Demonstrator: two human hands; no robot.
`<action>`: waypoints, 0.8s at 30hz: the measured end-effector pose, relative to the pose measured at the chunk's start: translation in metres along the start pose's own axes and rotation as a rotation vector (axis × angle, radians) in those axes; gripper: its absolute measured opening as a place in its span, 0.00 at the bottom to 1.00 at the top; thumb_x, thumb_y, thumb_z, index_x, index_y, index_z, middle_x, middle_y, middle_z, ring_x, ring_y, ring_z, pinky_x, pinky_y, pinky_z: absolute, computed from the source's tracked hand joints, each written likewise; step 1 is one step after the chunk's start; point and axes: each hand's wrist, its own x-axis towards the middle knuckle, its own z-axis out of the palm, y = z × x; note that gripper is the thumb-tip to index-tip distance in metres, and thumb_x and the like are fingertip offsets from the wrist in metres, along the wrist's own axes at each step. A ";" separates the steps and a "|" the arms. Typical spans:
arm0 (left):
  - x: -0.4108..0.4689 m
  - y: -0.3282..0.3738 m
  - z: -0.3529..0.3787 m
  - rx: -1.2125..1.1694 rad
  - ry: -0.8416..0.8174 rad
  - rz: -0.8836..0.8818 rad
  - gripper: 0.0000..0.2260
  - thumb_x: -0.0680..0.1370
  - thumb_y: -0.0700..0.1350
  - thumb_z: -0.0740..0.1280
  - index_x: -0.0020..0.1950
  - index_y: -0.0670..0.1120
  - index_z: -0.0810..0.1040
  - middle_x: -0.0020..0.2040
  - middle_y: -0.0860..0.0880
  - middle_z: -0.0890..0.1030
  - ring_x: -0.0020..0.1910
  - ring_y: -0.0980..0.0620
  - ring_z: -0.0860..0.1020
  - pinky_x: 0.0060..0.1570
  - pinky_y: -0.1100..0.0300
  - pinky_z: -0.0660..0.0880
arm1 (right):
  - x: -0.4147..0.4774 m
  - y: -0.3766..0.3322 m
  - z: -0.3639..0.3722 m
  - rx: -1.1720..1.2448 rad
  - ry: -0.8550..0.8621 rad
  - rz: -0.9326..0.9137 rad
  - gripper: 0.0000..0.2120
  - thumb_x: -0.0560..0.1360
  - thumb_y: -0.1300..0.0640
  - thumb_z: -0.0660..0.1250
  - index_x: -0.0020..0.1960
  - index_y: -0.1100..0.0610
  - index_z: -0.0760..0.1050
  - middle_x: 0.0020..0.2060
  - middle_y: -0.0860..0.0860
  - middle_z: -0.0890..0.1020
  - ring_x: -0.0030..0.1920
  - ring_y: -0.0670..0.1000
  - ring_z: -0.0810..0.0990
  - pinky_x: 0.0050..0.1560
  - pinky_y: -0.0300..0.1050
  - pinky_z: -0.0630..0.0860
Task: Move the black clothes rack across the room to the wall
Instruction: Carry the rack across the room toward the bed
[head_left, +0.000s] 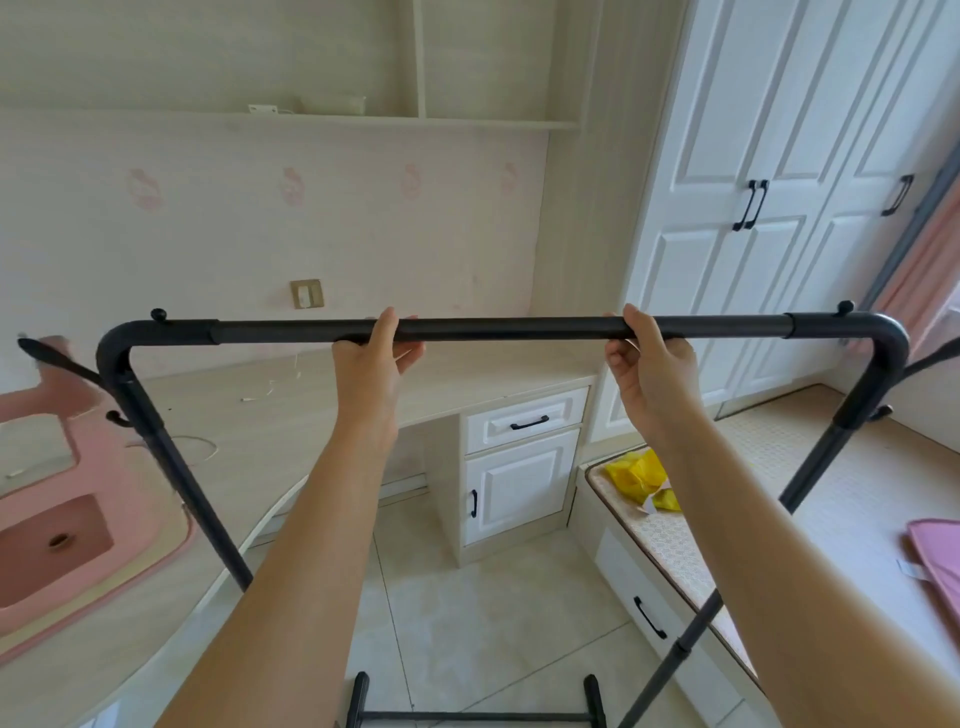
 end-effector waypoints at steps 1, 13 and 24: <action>0.000 -0.002 0.005 0.006 -0.005 -0.009 0.22 0.79 0.46 0.67 0.65 0.31 0.71 0.54 0.39 0.84 0.39 0.55 0.84 0.54 0.56 0.81 | 0.002 -0.003 -0.004 -0.001 0.001 -0.001 0.08 0.78 0.62 0.66 0.40 0.60 0.74 0.37 0.54 0.80 0.29 0.46 0.75 0.34 0.33 0.77; -0.005 -0.029 0.063 -0.008 -0.059 -0.023 0.14 0.80 0.45 0.66 0.59 0.36 0.73 0.42 0.47 0.82 0.33 0.56 0.83 0.52 0.57 0.82 | 0.025 -0.029 -0.050 -0.019 0.033 -0.042 0.06 0.78 0.61 0.66 0.41 0.60 0.75 0.40 0.55 0.82 0.29 0.46 0.75 0.35 0.33 0.77; 0.012 -0.050 0.104 -0.018 -0.202 -0.066 0.08 0.80 0.43 0.65 0.43 0.41 0.75 0.41 0.46 0.80 0.39 0.50 0.82 0.43 0.62 0.82 | 0.033 -0.043 -0.073 -0.002 0.163 -0.134 0.06 0.78 0.62 0.65 0.42 0.60 0.73 0.40 0.56 0.83 0.28 0.46 0.76 0.34 0.34 0.77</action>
